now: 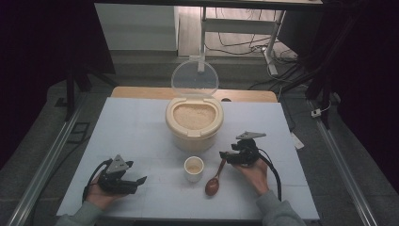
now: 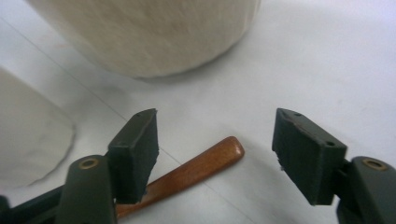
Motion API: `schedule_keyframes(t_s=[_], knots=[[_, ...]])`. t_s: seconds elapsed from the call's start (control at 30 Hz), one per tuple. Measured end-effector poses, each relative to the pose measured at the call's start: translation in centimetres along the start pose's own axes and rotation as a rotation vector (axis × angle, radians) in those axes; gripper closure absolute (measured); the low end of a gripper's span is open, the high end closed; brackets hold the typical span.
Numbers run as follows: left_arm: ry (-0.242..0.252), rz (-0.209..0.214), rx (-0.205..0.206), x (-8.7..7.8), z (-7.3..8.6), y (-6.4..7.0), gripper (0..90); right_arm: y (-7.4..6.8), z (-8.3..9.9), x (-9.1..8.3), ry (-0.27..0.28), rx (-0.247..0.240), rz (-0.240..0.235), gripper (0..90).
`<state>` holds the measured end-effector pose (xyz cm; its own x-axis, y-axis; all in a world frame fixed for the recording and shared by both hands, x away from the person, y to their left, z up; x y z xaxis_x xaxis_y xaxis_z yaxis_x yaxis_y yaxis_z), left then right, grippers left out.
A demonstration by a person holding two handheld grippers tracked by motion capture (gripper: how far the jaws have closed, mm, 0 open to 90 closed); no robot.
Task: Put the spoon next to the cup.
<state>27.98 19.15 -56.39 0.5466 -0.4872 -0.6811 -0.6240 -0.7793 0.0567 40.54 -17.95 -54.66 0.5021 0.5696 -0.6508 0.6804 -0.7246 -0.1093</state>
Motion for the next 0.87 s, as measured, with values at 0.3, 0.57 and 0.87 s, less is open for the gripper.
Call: schedule_keyframes(t_s=[0.3, 0.57, 0.87], knots=[[0.006, 0.0, -0.001, -0.1, -0.1, 0.0, 20.2, 0.1, 1.5, -4.9, 0.1, -0.08, -0.048, 36.7], [0.019, -0.001, -0.002, -0.3, -0.3, 0.1, 20.1, 0.4, 4.0, -8.3, 0.142, -0.114, -0.06, 36.6], [0.027, 0.001, -0.004, -0.3, -0.4, 0.1, 20.0, 0.5, 5.1, -9.2, 0.141, -0.141, -0.052, 36.7]])
Point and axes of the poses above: each handheld gripper's, and its own axes: x roughly forward along the jaws, z roughly out of its underside, y roughly to its right, the point moved 6 cm from there along x, roughly forward along the jaws, and after that the axes turned 2 degrees about -x, right-handed, at the moved point
